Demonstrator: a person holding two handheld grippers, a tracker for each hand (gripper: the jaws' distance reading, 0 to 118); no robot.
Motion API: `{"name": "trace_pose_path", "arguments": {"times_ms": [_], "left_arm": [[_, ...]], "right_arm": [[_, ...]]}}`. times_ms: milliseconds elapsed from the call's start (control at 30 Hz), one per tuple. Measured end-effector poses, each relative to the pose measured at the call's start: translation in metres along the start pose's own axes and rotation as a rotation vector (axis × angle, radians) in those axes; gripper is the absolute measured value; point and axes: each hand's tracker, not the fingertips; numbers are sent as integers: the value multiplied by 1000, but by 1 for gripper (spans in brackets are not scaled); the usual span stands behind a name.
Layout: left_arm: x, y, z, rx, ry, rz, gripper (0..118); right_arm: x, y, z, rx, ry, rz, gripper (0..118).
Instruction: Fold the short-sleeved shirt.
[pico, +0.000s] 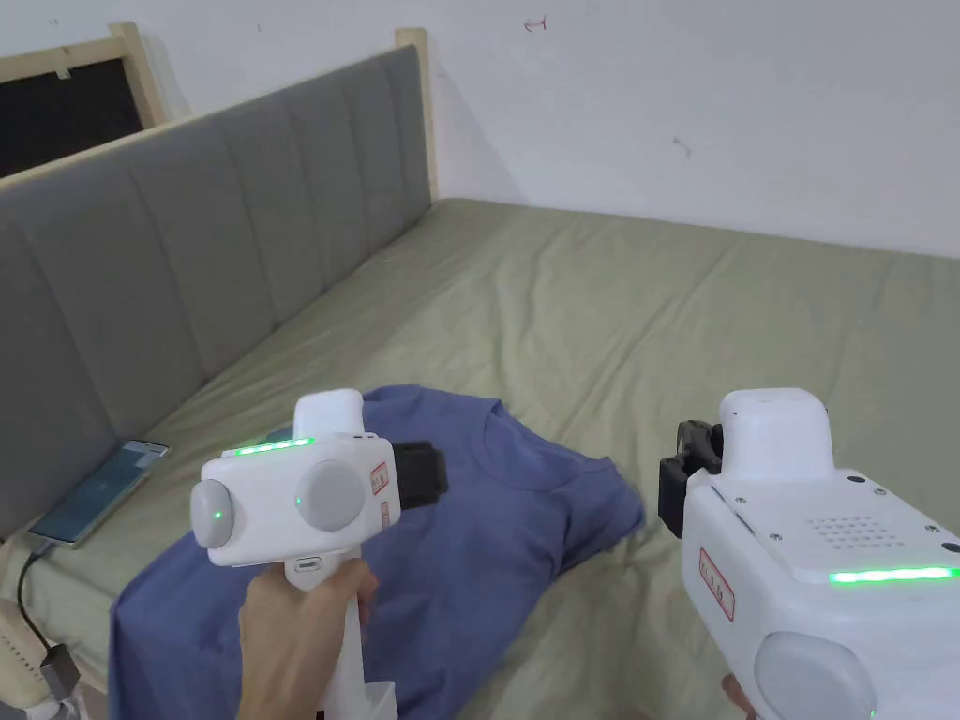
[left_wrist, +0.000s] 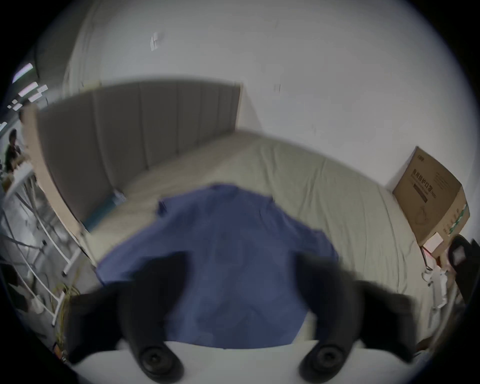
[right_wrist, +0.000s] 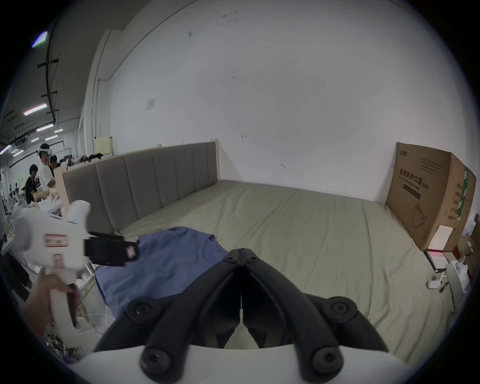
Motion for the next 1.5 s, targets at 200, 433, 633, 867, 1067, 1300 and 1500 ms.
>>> {"name": "trace_pose_path", "arguments": {"times_ms": [200, 433, 633, 867, 1067, 1300, 1500], "left_arm": [[15, 0, -91, -96, 25, -30, 108], [27, -17, -179, -305, 81, -143, 109], [28, -6, -146, -213, 61, -188, 13], [14, 4, -144, -260, 30, -92, 7], [3, 29, -118, -232, -123, 89, 7], [92, 62, -31, -66, -247, -47, 6], [215, 72, 46, 27, -592, -220, 6]], "right_arm": [[11, -22, -35, -101, -14, 61, 0], [28, -47, -72, -204, -8, -47, 0], [37, -57, -80, -232, -20, -89, 0], [44, -58, -64, -242, -27, -120, 0], [71, -49, -40, -202, -68, -199, 0], [104, -33, 4, -116, -143, -250, 0], [141, -18, 54, -28, -255, -284, 0]]}}
